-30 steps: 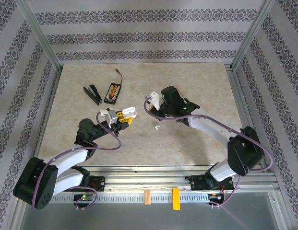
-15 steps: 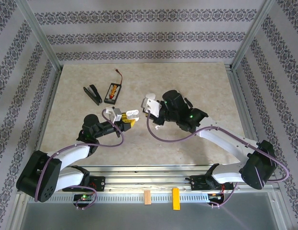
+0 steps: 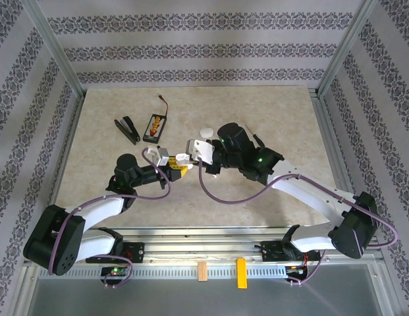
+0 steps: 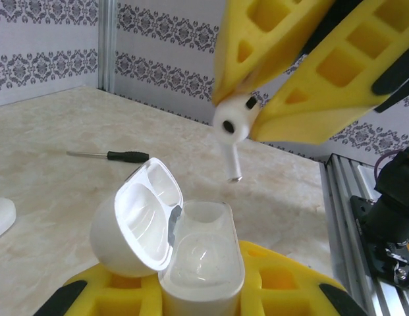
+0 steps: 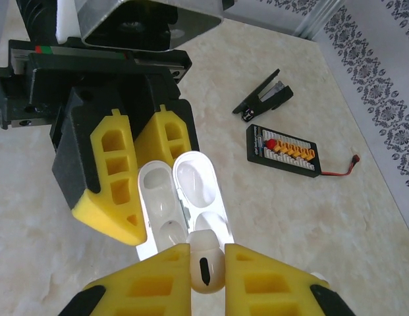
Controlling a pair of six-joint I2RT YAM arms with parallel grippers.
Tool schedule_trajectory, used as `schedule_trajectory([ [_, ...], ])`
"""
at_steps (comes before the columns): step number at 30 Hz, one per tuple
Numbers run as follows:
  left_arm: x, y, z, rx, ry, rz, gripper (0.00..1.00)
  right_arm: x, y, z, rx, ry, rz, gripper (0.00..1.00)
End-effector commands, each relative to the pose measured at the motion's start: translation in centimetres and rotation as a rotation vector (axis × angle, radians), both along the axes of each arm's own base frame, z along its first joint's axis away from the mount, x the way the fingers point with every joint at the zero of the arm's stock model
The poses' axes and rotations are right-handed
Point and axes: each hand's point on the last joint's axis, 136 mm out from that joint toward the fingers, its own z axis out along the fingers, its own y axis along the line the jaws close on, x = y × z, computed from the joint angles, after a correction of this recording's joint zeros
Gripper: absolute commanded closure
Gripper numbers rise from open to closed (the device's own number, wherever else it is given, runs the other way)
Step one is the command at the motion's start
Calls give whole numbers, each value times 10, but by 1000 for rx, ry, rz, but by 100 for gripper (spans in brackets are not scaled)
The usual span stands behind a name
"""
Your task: Insert wireless bluetooth earbuds into charging case
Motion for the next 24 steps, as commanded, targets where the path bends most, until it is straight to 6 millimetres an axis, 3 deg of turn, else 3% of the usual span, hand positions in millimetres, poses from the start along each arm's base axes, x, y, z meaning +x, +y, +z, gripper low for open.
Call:
schedule_trajectory([
  [1, -2, -3, 15, -24, -10, -37, 98, -4, 8, 5, -2, -16, 43, 86],
  [15, -3, -4, 26, -55, -23, -48, 97, -6, 4, -10, -51, -1, 48, 86],
  [24, -2, -5, 31, -75, -26, -54, 97, -21, 8, -14, -40, 31, 125, 82],
])
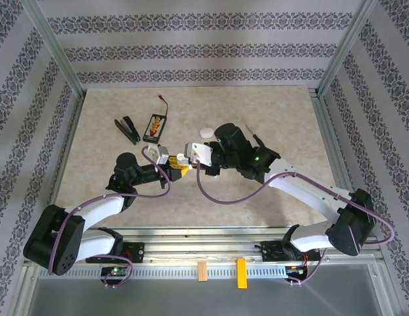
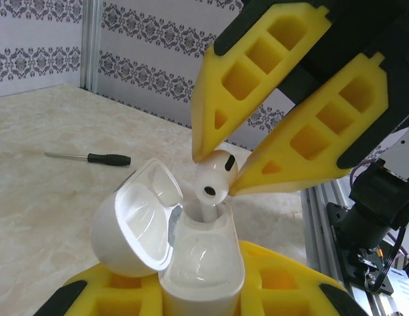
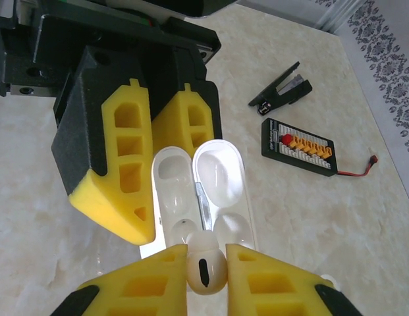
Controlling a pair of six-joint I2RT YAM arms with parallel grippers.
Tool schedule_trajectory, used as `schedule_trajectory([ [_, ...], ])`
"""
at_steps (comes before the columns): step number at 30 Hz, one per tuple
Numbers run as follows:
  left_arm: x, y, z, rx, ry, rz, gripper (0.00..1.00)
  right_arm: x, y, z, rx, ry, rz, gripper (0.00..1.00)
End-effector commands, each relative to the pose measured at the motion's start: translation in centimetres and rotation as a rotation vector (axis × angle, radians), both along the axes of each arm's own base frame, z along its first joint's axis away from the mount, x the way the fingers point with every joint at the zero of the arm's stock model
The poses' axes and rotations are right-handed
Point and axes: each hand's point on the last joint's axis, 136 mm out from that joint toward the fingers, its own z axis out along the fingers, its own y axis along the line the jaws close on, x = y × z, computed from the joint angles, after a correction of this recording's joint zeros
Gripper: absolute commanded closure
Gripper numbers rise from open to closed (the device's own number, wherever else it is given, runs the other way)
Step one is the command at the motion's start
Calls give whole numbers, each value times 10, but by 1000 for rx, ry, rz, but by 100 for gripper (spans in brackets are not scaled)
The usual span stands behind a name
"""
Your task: Insert wireless bluetooth earbuds into charging case
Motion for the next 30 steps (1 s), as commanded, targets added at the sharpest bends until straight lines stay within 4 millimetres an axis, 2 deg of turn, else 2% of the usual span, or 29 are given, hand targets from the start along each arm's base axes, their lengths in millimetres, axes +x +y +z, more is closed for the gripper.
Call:
schedule_trajectory([
  [1, 2, -2, 24, -44, -68, -14, 97, -16, 6, -1, -1, 22, 76, 81],
  [8, 2, -2, 26, -50, -71, -21, 97, -15, 5, -6, -23, 37, 70, 81],
  [11, 1, -2, 25, -52, -66, -24, 97, -16, 6, -5, -19, 41, 78, 78],
  [13, 2, -2, 25, -52, -64, -22, 97, -15, 6, -2, -14, 34, 74, 72],
  [18, 2, -2, 21, -44, -65, -17, 97, -18, 2, 16, 49, 28, 74, 50],
  [25, 5, 0, 17, -29, -110, 9, 97, -15, -13, 45, 216, 78, 19, 36],
  [30, 13, 6, 13, -11, -152, 80, 97, 10, -39, 53, 342, 193, -171, 31],
])
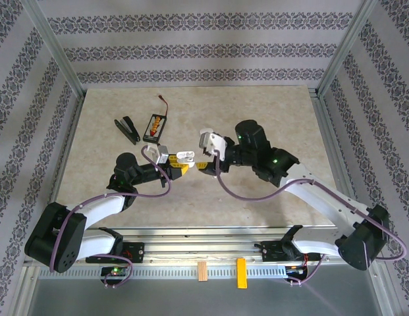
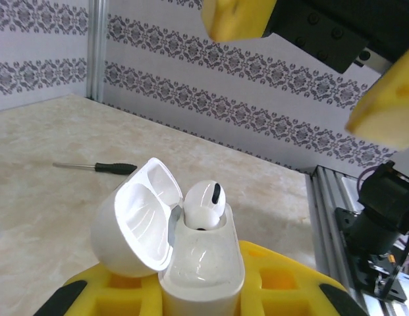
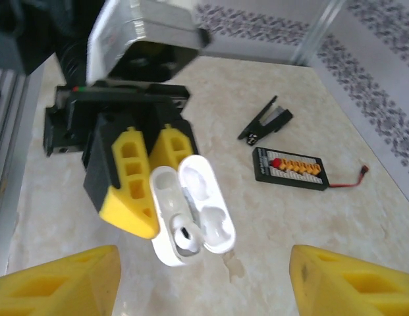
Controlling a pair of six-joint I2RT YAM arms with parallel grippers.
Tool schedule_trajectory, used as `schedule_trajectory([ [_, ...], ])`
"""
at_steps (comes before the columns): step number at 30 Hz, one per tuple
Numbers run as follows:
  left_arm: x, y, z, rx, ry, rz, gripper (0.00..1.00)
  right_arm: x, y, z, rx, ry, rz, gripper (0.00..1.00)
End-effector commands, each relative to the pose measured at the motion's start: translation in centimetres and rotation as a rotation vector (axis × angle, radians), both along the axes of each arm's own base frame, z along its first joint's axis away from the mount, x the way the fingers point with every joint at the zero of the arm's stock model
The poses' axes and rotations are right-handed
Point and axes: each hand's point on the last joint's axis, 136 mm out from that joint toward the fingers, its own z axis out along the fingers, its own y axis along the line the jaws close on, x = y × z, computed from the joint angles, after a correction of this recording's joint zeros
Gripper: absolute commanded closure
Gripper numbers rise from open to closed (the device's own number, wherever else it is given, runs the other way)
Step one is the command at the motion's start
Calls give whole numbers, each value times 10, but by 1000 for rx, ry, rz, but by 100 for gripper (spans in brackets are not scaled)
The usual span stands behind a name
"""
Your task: Insert wireless bluetooth earbuds into charging case
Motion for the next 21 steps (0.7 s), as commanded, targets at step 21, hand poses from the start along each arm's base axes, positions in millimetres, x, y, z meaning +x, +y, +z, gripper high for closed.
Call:
schedule_trajectory([
  [21, 10, 19, 7, 56, -201, 170, 97, 67, -64, -194, -26, 978, -800, 40],
])
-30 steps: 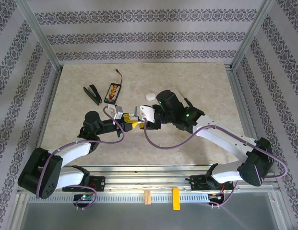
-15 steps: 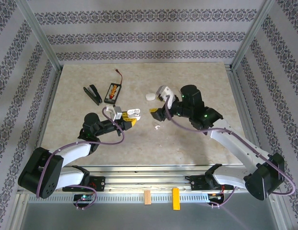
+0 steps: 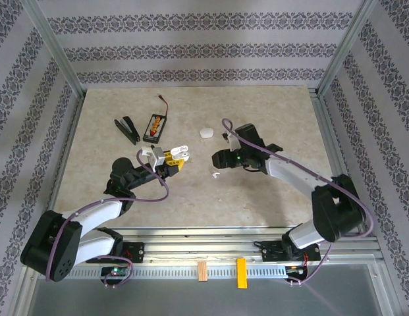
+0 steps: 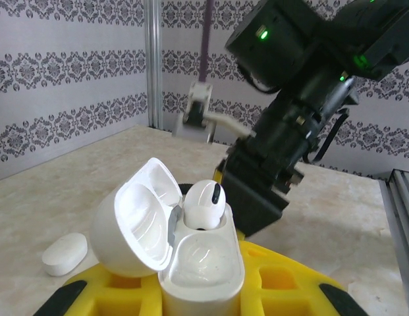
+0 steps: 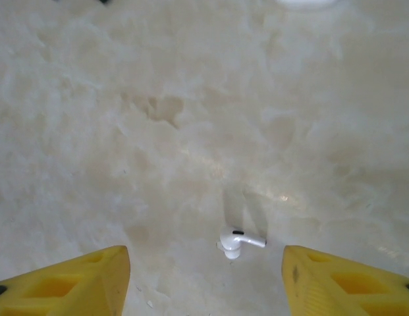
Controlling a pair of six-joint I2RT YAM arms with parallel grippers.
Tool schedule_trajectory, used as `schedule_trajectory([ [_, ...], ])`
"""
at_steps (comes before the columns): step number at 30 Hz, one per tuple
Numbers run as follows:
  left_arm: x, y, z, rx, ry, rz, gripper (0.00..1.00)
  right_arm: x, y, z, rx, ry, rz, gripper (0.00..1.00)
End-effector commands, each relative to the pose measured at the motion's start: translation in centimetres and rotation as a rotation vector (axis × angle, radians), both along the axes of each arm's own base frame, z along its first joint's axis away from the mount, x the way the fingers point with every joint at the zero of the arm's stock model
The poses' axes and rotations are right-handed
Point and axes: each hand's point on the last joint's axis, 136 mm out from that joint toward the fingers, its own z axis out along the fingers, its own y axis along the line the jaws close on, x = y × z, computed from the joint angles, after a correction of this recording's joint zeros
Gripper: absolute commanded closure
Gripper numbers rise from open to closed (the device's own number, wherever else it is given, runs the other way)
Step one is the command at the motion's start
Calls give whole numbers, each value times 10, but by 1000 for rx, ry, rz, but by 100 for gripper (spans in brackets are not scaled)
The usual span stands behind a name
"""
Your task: Insert wireless bluetooth earbuds into charging case
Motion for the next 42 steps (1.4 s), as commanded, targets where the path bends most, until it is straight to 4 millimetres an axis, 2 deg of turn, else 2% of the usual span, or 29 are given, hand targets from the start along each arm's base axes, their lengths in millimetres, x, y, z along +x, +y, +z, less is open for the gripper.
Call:
schedule_trajectory([
  [1, -1, 2, 0, 15, -29, 6, 97, -3, 8, -27, 1, 133, -51, 43],
  [4, -2, 2, 0, 16, -34, 5, 97, -8, 23, -49, 1, 207, -39, 48],
  [7, -3, 2, 3, 19, -42, 6, 97, -11, 31, -62, -13, 233, -39, 52],
  [15, -4, 2, 2, 20, -43, 1, 97, -8, 33, -82, -38, 261, -52, 56],
  [19, -5, 3, 0, 20, -39, 1, 97, -1, 32, -83, -71, 237, -40, 57],
  [25, -6, 4, -1, 24, -40, 10, 97, 6, 28, -88, -173, 217, -20, 71],
  [32, -3, 5, -3, 34, -40, 26, 97, 11, 21, -95, -249, 215, -5, 78],
  [35, -3, 5, -3, 34, -40, 26, 97, 14, 22, -89, -248, 207, 7, 79],
  [38, -3, 6, -3, 35, -40, 32, 97, 15, 27, -77, -167, 231, -2, 80],
  [42, -3, 6, -2, 38, -37, 35, 97, 6, 26, -63, -65, 291, -35, 80],
])
